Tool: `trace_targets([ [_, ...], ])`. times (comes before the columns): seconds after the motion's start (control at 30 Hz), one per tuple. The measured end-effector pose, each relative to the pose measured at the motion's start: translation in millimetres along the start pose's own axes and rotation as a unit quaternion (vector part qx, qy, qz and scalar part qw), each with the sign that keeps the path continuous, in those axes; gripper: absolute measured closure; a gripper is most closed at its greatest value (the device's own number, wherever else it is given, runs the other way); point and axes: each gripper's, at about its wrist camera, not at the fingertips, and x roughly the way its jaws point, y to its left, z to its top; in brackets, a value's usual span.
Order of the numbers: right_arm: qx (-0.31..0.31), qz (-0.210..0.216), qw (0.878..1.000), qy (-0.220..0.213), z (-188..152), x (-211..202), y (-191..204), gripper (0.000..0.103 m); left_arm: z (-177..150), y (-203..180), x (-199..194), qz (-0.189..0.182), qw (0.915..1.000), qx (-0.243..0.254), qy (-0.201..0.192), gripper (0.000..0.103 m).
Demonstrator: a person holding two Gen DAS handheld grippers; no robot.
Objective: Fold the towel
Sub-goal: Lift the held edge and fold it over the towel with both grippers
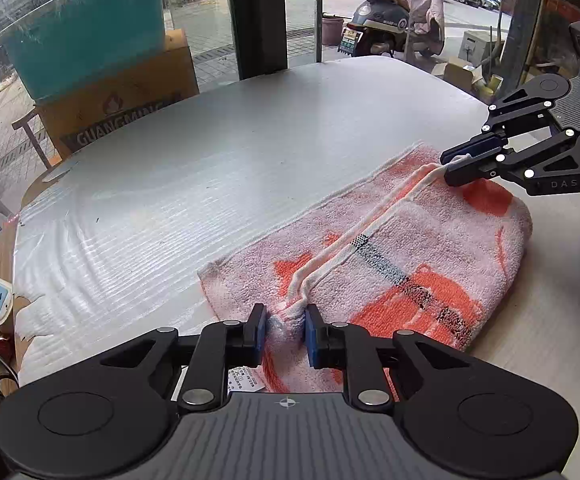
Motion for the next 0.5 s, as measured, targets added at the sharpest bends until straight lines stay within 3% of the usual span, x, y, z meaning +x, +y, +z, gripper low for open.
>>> trace_targets([
  [0.33,-0.007,-0.001,0.999,-0.044,18,-36,6,0.091,14,-2,-46,0.024,0.9983,0.007,-0.052,0.085],
  [0.5,0.004,-0.015,0.998,-0.055,28,-33,-5,0.091,29,8,-50,0.039,0.9970,-0.004,-0.068,0.085],
])
